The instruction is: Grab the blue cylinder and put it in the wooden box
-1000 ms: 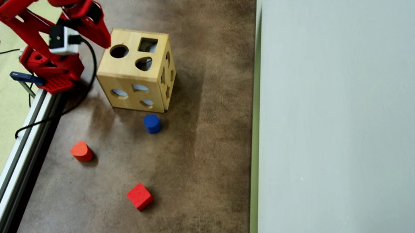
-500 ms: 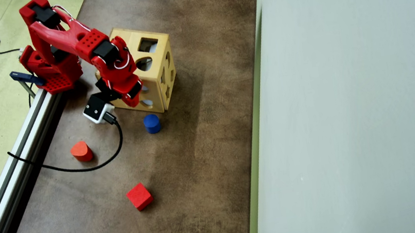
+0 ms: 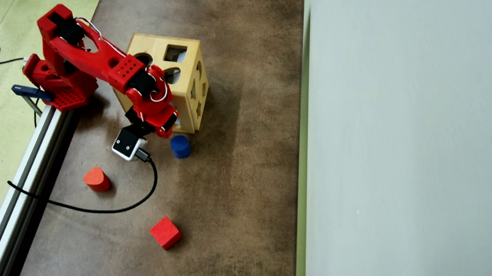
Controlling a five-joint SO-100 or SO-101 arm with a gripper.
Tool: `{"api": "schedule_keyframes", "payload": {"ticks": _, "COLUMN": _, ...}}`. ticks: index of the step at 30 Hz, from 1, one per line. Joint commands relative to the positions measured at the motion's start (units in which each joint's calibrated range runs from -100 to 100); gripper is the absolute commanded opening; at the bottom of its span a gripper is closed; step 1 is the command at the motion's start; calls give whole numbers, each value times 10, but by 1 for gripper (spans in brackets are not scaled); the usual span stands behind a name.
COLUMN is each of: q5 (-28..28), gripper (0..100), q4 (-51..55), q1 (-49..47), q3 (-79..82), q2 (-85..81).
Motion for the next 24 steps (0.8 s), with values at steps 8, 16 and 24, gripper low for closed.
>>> {"api": "schedule_keyframes", "payload": {"ticks": 8, "q5": 75, "gripper": 3, "q4": -6, "q1": -5, "q3": -86, "q2": -10}}
{"api": "schedule_keyframes", "payload": {"ticks": 16, "q5": 82, "gripper": 4, "q4": 3, "q1": -3, "q3": -86, "q2": -8}}
{"api": "schedule_keyframes", "payload": {"ticks": 24, "q5": 77, "gripper": 22, "q4": 26, "q1": 4, "q3": -80, "q2": -7}}
